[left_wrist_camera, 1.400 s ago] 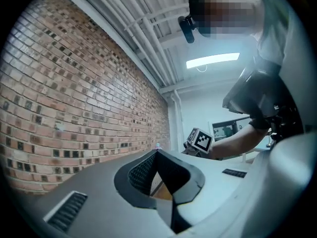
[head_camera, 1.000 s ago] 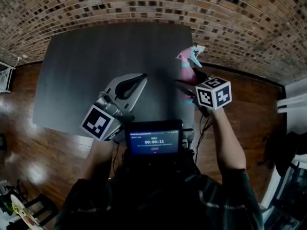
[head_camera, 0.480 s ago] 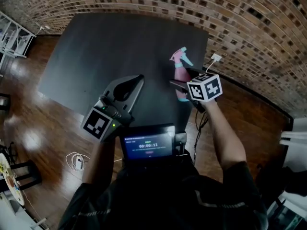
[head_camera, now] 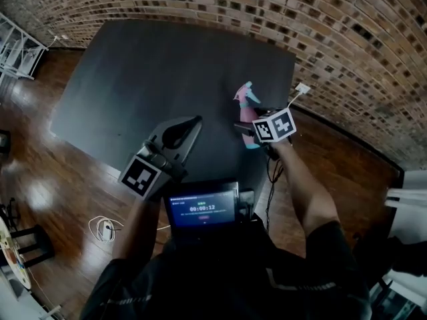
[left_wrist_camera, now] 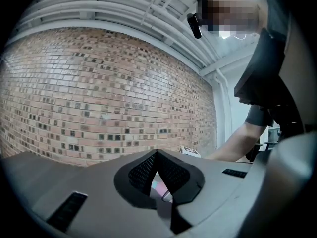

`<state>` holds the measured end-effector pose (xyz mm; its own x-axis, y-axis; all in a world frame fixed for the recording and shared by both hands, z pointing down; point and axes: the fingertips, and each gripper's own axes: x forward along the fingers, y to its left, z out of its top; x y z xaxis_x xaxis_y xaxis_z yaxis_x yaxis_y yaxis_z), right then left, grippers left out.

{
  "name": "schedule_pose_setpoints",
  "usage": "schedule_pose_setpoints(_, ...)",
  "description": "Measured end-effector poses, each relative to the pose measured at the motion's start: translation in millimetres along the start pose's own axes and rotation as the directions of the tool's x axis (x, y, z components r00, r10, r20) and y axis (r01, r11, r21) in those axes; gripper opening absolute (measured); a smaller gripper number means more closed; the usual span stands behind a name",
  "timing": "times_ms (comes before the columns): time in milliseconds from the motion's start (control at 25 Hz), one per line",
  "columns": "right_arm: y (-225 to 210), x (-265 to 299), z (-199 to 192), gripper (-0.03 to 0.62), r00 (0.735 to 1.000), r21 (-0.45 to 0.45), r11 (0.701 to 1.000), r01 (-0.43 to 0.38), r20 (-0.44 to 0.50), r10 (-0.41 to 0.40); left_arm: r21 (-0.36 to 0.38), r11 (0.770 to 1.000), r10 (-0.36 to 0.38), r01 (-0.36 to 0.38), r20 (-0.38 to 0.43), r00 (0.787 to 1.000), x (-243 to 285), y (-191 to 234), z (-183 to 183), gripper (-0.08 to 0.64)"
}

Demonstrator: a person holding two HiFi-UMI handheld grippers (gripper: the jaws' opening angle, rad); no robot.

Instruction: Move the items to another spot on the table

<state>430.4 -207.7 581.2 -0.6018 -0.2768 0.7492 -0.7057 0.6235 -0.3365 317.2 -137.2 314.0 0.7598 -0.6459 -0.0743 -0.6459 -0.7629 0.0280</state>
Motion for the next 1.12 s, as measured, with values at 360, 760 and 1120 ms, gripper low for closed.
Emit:
schedule_pose_setpoints(360, -11.6, 46.7, -17.7, 0.382, 0.994, 0.042, 0.999, -0.021, -0.105, 0.025, -0.075, 0.997, -0.031, 0.029, -0.020, 0.999, 8.1, 30.6, -35.8, -0.008)
schedule_pose_setpoints(760, -3.0, 83.0, -21.4, 0.387, 0.970, 0.080, 0.988, -0.129, -0.199, 0.143, -0.125, 0.992, -0.021, 0.017, -0.029, 0.999, 16.7, 54.4, -52.7, -0.008)
schedule_pose_setpoints(1120, -8.8, 89.2, -25.5, 0.397, 0.951, 0.099, 0.984, -0.149, -0.258, 0.170, -0.138, 0.990, -0.019, 0.014, -0.032, 0.999, 21.8, 58.6, -59.2, -0.007)
